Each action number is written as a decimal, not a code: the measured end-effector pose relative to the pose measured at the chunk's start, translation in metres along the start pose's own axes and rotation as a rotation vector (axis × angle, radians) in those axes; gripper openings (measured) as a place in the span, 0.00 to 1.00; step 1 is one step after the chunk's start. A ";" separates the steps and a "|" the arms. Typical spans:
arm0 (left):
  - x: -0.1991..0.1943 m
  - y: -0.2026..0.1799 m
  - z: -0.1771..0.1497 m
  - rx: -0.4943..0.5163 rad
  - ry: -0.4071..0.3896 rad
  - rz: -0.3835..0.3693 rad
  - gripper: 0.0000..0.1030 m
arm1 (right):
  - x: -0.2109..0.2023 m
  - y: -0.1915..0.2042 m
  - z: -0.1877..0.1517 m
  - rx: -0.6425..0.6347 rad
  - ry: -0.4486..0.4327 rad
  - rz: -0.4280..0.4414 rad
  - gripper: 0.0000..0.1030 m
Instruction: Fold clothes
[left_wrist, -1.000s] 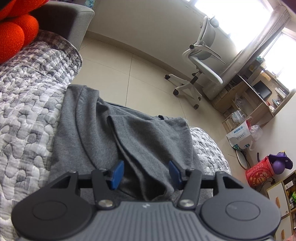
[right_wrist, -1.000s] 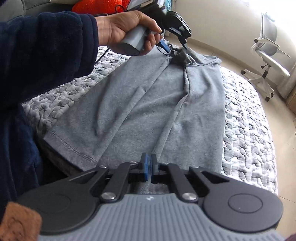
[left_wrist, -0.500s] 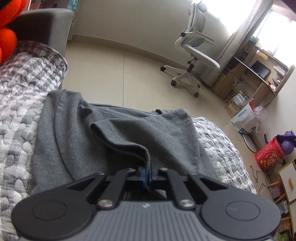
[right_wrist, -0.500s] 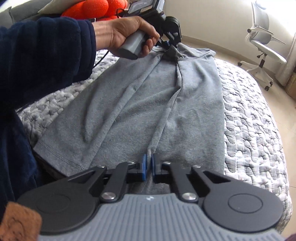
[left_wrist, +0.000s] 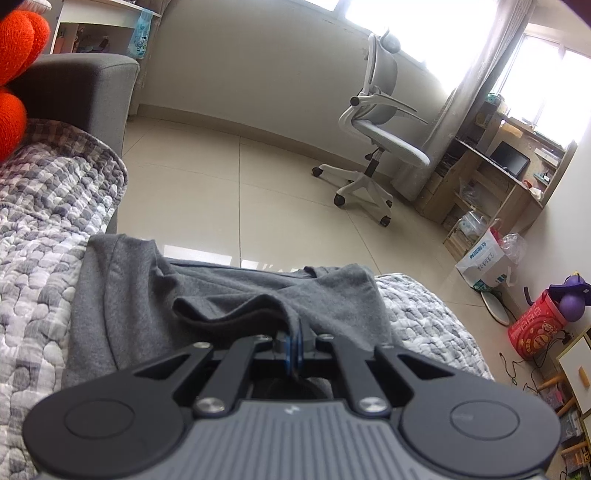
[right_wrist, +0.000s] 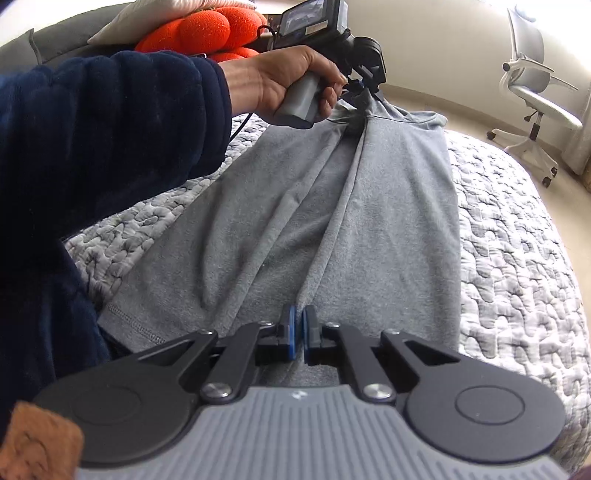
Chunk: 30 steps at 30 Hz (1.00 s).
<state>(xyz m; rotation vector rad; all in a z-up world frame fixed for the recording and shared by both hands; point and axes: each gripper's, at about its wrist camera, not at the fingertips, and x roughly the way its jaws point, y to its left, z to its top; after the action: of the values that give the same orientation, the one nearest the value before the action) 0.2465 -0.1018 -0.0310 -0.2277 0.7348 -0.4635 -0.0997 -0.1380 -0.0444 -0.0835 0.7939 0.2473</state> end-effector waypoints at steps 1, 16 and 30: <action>0.000 0.001 0.000 -0.005 0.007 -0.002 0.03 | 0.002 0.001 0.000 -0.005 0.000 0.000 0.06; -0.022 0.033 0.019 -0.098 0.021 -0.024 0.29 | -0.077 -0.166 0.117 0.170 -0.129 0.260 0.41; -0.016 0.028 0.011 0.010 0.074 0.011 0.30 | -0.143 -0.199 0.133 0.096 -0.426 0.899 0.61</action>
<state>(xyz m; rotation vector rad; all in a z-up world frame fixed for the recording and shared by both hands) 0.2526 -0.0688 -0.0236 -0.1979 0.8054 -0.4665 -0.0534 -0.3356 0.1467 0.4179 0.3702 1.0387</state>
